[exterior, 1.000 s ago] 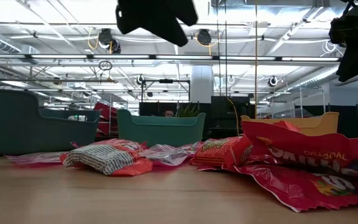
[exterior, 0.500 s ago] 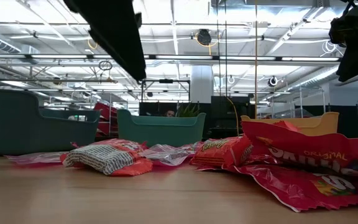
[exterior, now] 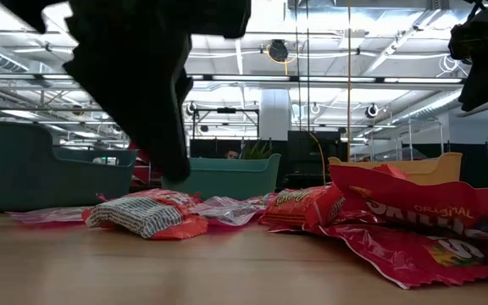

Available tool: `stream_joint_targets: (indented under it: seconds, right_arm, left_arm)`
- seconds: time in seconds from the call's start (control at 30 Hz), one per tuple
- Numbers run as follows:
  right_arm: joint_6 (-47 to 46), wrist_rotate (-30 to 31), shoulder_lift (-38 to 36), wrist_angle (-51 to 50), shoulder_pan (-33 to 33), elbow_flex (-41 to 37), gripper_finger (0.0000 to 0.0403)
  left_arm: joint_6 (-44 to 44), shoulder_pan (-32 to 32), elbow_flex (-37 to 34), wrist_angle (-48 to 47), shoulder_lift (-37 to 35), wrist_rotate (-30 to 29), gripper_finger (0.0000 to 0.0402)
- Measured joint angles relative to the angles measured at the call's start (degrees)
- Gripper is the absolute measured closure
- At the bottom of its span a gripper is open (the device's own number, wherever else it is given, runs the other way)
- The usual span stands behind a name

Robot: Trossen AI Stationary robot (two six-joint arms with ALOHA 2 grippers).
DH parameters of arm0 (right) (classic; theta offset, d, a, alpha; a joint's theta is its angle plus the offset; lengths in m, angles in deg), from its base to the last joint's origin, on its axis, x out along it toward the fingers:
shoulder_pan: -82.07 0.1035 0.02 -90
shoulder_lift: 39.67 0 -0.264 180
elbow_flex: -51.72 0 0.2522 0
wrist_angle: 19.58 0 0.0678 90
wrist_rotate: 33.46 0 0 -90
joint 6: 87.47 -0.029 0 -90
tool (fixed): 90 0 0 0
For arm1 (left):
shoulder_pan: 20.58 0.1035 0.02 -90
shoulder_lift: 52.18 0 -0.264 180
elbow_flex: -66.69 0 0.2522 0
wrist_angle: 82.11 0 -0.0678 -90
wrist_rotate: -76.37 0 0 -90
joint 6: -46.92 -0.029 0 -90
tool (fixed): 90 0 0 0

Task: Sort candy
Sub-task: Put the orange chocolate into the blue bin

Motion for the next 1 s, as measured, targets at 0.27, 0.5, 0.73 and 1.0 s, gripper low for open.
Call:
stream_joint_targets:
  seconds: [0.27,0.5,0.73,1.0]
  right_arm:
    - [0.11,0.00,0.00,-0.02,0.00,0.00,0.0291]
    - [0.11,-0.02,0.00,-0.02,0.00,0.00,0.0291]
    - [0.11,0.00,0.00,-0.02,0.00,0.00,0.0291]
    - [0.35,0.00,0.00,-0.02,-0.02,0.00,0.0291]
  left_arm:
    - [-0.02,-0.23,0.32,-0.17,3.51,6.19,0.0224]
    - [-0.01,-0.42,0.26,-0.33,3.60,6.06,0.0224]
    - [0.01,-0.44,0.47,-0.93,3.58,6.21,0.0254]
    - [-0.17,-0.48,4.47,-7.65,3.95,7.29,0.0365]
